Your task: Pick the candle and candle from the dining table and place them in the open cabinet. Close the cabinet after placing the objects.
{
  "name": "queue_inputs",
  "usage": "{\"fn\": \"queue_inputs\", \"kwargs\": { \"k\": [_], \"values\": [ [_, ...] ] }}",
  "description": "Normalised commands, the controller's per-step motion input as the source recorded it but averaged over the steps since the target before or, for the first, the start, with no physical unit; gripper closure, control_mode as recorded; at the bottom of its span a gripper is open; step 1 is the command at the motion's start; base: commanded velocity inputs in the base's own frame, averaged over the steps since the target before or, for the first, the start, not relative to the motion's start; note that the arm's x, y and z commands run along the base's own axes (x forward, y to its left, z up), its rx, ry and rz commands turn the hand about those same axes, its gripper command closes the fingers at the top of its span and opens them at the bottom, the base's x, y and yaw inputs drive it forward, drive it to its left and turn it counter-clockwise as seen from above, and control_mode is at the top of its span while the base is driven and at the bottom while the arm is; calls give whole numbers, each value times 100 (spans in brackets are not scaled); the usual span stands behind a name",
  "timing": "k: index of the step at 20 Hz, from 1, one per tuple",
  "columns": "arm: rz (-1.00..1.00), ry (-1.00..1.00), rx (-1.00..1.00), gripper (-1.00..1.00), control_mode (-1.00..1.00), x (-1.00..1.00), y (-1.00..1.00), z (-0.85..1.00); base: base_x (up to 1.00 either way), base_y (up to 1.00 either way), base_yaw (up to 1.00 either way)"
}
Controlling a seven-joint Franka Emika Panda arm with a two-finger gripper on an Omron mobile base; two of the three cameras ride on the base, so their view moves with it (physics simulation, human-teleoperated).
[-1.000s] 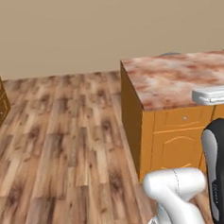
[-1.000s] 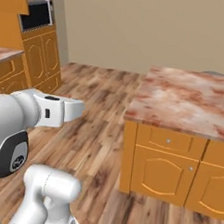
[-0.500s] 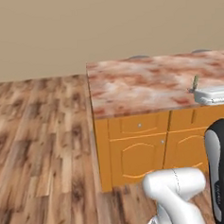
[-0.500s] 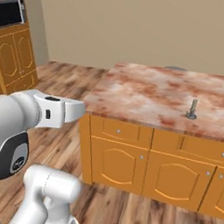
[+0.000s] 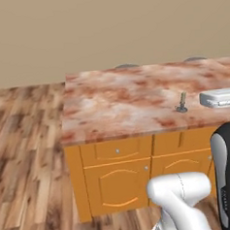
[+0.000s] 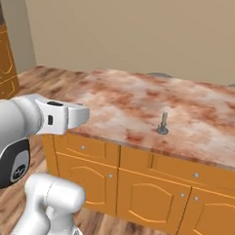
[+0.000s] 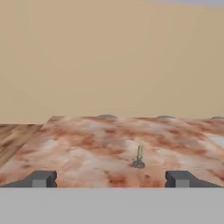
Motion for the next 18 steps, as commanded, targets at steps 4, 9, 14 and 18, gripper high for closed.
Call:
{"fn": "queue_inputs", "kwargs": {
  "k": [4,9,14,18],
  "values": [
    [0,0,0,-100,100,0,0,0,72,-65,0],
    [0,0,0,-100,100,0,0,0,64,-63,0],
    [0,0,0,-100,100,0,0,0,57,-60,0],
    [0,0,0,-100,100,0,0,0,50,-54,0]
  ]
}}
